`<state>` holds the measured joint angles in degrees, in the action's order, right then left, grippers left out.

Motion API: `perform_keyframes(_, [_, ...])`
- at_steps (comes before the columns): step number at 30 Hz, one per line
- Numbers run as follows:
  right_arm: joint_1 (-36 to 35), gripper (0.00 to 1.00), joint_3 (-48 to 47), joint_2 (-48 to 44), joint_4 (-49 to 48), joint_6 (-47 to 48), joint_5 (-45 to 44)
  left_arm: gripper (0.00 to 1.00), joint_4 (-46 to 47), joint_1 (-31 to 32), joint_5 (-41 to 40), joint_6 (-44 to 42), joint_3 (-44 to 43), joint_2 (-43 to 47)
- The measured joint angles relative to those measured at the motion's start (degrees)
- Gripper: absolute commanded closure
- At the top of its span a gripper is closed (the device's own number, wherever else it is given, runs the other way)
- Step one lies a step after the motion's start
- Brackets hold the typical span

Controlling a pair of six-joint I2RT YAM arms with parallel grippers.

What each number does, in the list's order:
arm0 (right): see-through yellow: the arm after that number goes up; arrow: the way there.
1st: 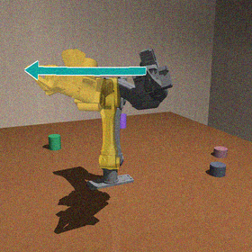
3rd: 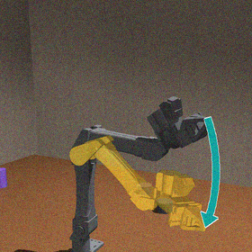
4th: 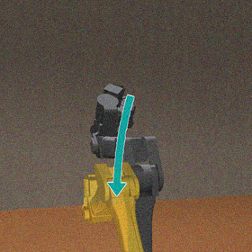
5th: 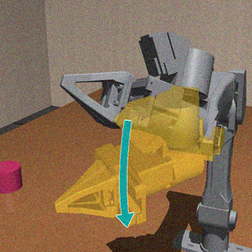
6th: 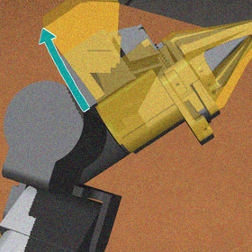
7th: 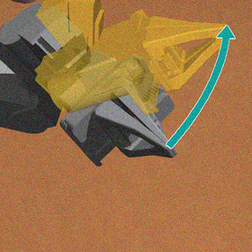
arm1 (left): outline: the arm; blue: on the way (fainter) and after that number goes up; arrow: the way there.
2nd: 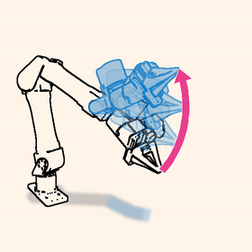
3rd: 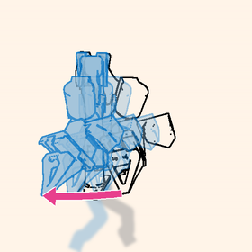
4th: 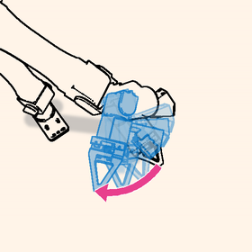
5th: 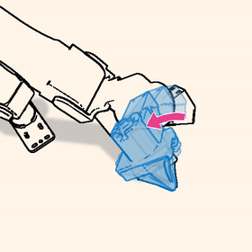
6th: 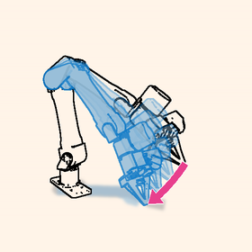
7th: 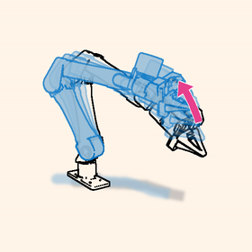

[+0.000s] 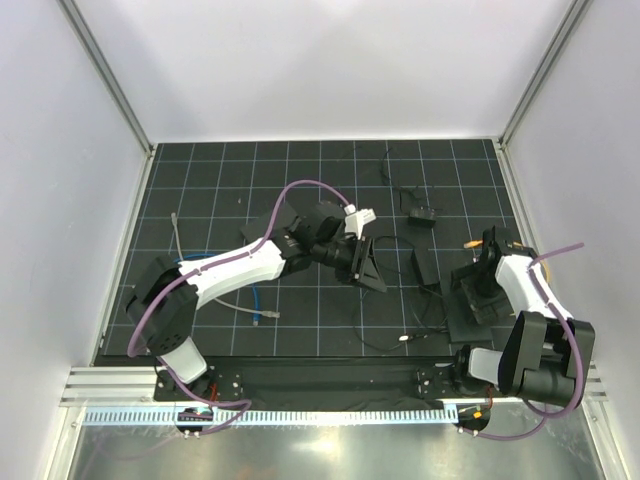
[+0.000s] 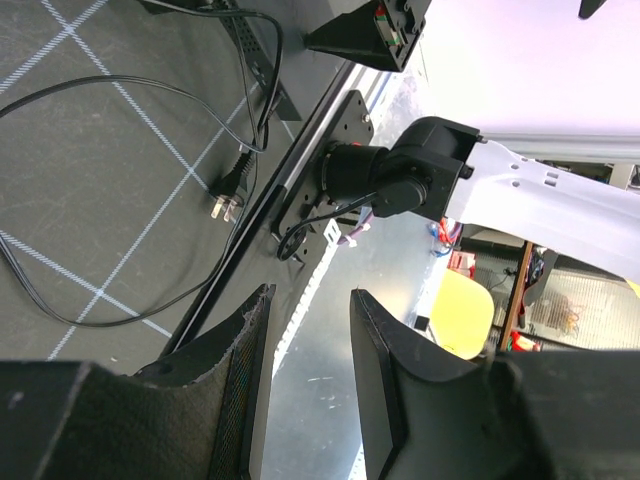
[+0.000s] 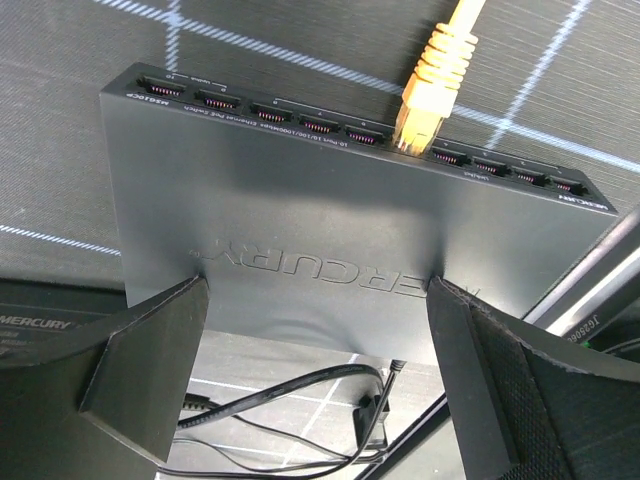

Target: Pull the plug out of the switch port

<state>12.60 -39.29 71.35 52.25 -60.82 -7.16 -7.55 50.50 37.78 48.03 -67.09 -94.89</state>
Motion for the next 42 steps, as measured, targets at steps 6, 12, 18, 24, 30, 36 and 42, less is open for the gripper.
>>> perform_keyframes(6, [0.0,0.03,-2.5,4.2,-0.7,3.0,2.5,0.61,0.0,-0.7,0.0,0.1,0.1,0.0])
perform_keyframes(12, [-1.1,0.03,-3.1,5.3,-0.9,3.7,3.8,0.61,0.0,-1.1,0.0,1.1,0.1,0.0])
perform_keyframes(18, [-2.5,0.03,-3.5,5.7,-1.3,3.5,3.8,0.61,-0.1,-1.1,-0.2,1.1,0.1,0.0])
perform_keyframes(24, [-4.1,0.03,-3.7,4.1,-2.0,4.2,4.3,0.61,-1.1,-1.1,-0.8,0.9,0.1,0.2])
perform_keyframes(30, [-4.8,0.02,-3.9,0.6,-6.0,8.2,3.8,0.61,-2.6,-1.1,-1.9,-0.3,0.1,1.9])
perform_keyframes(36, [-5.1,0.05,-5.6,-6.1,-4.7,15.2,3.7,0.61,-3.1,-1.1,-2.2,-0.5,0.0,2.0])
perform_keyframes(42, [-10.2,0.02,-7.2,-4.8,-5.9,22.3,9.9,0.61,-4.0,-1.2,-2.2,-0.7,-0.2,2.0])
